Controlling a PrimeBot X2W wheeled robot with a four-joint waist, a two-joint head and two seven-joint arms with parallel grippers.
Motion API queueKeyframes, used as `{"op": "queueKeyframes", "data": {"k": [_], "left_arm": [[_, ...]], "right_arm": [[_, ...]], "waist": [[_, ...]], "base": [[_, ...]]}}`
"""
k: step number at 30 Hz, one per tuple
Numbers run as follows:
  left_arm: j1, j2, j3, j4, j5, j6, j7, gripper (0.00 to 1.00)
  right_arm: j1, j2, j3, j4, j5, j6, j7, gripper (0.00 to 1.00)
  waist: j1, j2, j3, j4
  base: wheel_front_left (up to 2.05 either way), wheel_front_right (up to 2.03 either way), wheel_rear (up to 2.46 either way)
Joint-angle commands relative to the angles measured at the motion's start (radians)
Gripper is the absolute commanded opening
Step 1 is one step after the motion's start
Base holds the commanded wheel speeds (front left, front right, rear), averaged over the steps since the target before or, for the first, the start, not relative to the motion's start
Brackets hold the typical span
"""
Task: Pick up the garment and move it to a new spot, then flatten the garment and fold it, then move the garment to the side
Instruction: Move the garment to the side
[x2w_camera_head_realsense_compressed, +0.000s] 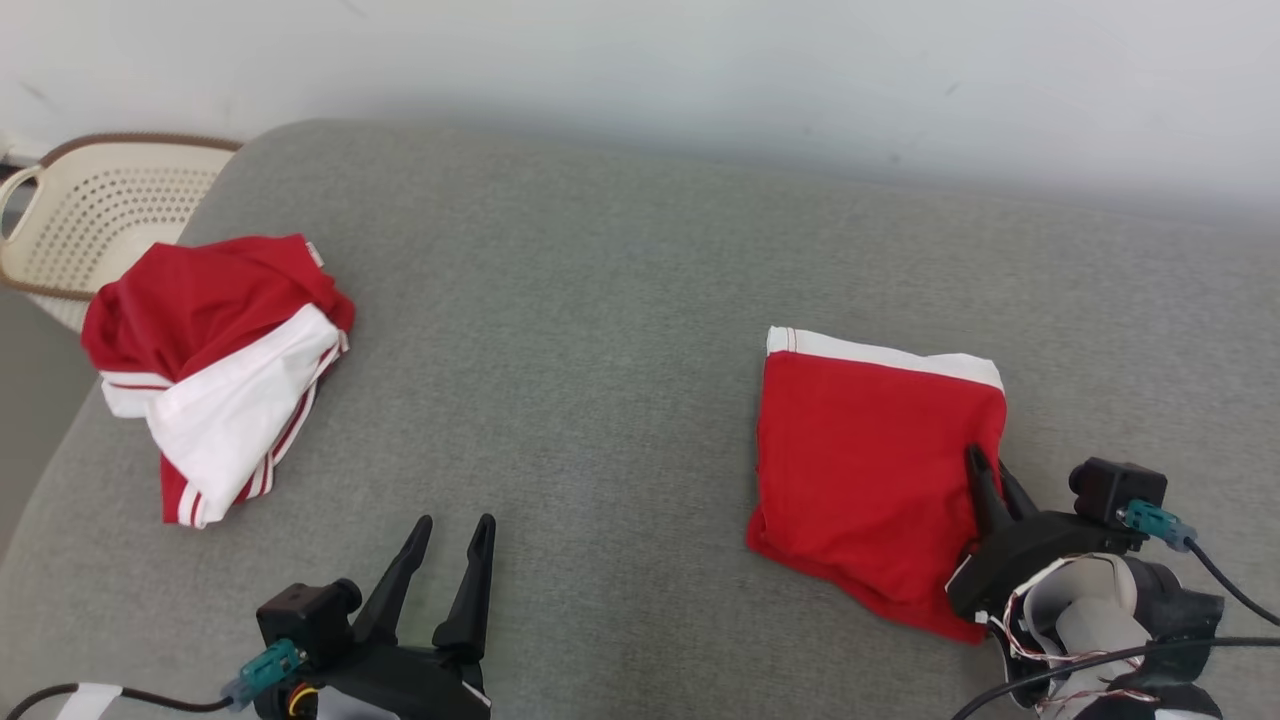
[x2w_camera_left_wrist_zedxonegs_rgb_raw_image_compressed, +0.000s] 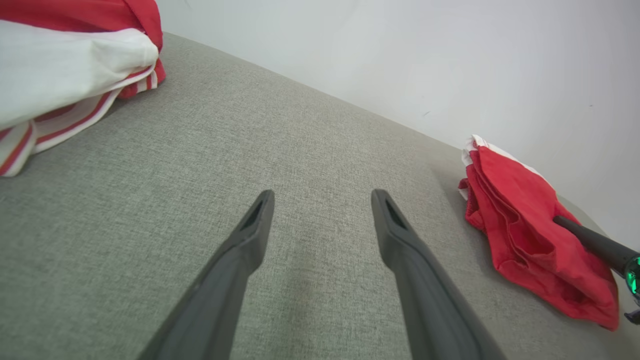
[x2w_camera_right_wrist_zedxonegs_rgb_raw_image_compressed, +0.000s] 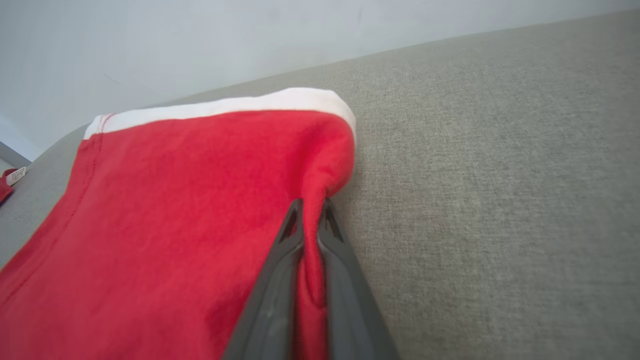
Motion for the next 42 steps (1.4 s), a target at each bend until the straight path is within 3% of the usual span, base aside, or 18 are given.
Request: {"op": "queueKeyframes", "data": {"k": [1, 11, 28, 35, 42], "left_arm": [[0.025, 0.001, 0.002, -0.001, 0.013, 0.000, 0.000, 1.00], [0.063, 0.013, 0.029, -0.022, 0.077, 0.000, 0.000, 1.00], [0.054, 0.008, 0.060, -0.033, 0.142, 0.000, 0.000, 1.00], [0.011, 0.011, 0.034, -0.048, 0.156, 0.000, 0.000, 1.00], [-0.024, 0.020, -0.002, -0.069, 0.167, 0.000, 0.000, 1.00]], "right_arm": [[0.021, 0.002, -0.010, -0.009, -0.007, 0.000, 0.000, 0.00], [0.092, 0.010, -0.058, -0.028, -0.048, 0.000, 0.000, 0.00], [0.115, 0.030, -0.081, -0.051, -0.059, 0.000, 0.000, 0.00], [0.084, 0.024, -0.076, -0.068, -0.074, 0.000, 0.000, 0.00], [0.004, -0.012, -0.104, -0.083, -0.148, 0.000, 0.000, 0.00]], "waist": [[-0.0001, 0.0000, -0.034, -0.045], [-0.0001, 0.0000, -0.093, -0.237], [-0.0001, 0.0000, -0.055, -0.511], [-0.0001, 0.0000, 0.003, -0.537], [-0.0001, 0.0000, 0.061, -0.490]], "base": [[0.00, 0.00, 0.00], [0.00, 0.00, 0.00], [0.00, 0.00, 0.00], [0.00, 0.00, 0.00], [0.00, 0.00, 0.00]]}}
